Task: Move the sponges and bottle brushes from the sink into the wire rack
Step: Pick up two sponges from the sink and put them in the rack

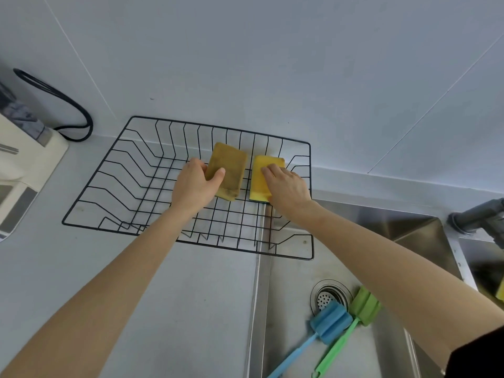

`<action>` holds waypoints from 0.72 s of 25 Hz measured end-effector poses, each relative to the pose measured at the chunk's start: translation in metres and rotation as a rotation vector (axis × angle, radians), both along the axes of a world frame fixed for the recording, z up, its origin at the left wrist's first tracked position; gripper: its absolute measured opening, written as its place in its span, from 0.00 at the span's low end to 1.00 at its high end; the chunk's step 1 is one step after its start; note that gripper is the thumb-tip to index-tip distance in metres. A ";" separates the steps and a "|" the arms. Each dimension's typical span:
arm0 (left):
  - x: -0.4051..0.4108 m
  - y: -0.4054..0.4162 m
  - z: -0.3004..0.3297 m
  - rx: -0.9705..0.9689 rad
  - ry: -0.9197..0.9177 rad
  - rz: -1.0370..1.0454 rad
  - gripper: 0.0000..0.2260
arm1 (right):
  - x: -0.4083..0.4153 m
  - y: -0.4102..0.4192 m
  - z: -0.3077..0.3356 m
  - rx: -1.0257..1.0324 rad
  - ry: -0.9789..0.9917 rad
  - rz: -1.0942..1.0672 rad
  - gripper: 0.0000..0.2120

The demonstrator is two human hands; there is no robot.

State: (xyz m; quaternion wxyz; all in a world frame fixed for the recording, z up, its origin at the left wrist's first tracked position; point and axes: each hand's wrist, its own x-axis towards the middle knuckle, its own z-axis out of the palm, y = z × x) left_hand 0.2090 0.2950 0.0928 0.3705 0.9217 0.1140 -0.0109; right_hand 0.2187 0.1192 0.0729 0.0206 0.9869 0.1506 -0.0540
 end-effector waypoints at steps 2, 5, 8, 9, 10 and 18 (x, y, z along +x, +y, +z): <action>0.009 -0.002 -0.010 0.040 0.075 -0.020 0.19 | 0.001 -0.001 -0.001 0.000 -0.003 0.005 0.28; 0.020 -0.007 -0.023 0.028 0.158 -0.030 0.23 | -0.001 -0.002 0.000 0.007 -0.015 0.027 0.26; 0.023 -0.012 -0.028 0.023 0.185 -0.034 0.22 | -0.002 -0.003 0.002 0.017 -0.016 0.035 0.25; 0.024 -0.013 -0.028 0.016 0.189 -0.034 0.22 | -0.002 -0.003 0.002 0.020 -0.015 0.038 0.25; 0.024 -0.014 -0.029 0.004 0.191 -0.031 0.22 | -0.001 -0.003 0.003 0.022 -0.015 0.039 0.25; 0.023 -0.017 -0.031 0.043 0.123 -0.132 0.25 | -0.002 -0.004 0.005 0.042 0.014 0.038 0.27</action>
